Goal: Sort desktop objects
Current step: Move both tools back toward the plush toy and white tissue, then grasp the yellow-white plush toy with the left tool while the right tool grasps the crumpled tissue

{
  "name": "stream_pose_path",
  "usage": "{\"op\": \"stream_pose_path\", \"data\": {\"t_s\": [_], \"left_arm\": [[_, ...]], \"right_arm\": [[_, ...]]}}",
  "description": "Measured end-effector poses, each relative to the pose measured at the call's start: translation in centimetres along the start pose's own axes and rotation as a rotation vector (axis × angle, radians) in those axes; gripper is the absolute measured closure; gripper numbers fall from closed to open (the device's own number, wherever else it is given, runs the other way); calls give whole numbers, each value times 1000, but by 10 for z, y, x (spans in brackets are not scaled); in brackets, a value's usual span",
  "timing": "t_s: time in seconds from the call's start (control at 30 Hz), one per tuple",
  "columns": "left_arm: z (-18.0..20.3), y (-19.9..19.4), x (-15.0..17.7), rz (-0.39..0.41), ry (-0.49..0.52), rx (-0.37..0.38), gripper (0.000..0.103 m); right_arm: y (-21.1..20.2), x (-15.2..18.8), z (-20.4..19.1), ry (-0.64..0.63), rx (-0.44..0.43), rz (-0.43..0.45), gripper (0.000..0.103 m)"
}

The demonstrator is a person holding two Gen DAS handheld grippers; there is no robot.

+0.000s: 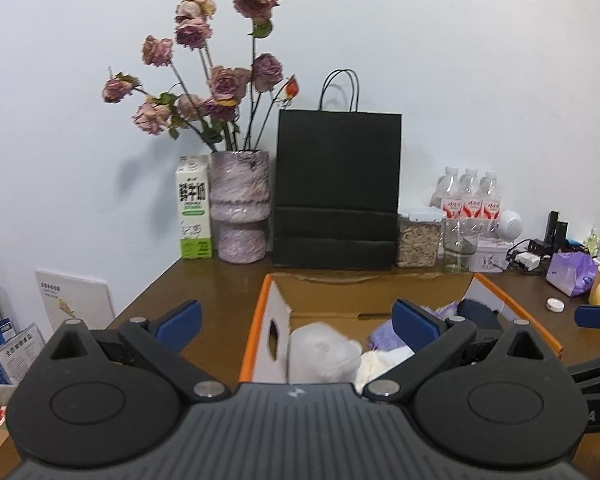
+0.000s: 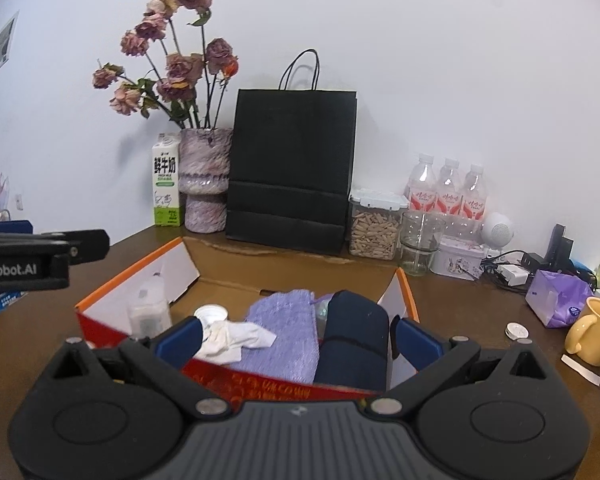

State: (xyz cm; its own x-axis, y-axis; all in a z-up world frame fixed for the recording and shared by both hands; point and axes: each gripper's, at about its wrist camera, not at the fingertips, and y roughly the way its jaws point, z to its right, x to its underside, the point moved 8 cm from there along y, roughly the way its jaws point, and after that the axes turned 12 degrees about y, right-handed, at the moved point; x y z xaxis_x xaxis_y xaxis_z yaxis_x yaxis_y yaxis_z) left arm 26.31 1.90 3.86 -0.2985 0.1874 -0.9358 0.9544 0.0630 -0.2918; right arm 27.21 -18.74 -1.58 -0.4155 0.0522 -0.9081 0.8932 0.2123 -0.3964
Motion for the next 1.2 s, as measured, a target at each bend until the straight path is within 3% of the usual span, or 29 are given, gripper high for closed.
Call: {"op": "stream_pose_path", "data": {"t_s": [0.37, 0.6, 0.77, 1.2], "left_arm": [[-35, -35, 59, -114, 8, -57, 0], [-41, -51, 95, -205, -18, -44, 0], [-29, -49, 98, -225, -2, -9, 0], [8, -35, 92, -242, 35, 76, 0]], "right_arm": [[-24, 50, 5, 12, -27, -109, 0], [-31, 94, 19, 75, -24, -214, 0], [-31, 112, 22, 105, -35, -271, 0], [-24, 114, 23, 114, -32, -294, 0]]}}
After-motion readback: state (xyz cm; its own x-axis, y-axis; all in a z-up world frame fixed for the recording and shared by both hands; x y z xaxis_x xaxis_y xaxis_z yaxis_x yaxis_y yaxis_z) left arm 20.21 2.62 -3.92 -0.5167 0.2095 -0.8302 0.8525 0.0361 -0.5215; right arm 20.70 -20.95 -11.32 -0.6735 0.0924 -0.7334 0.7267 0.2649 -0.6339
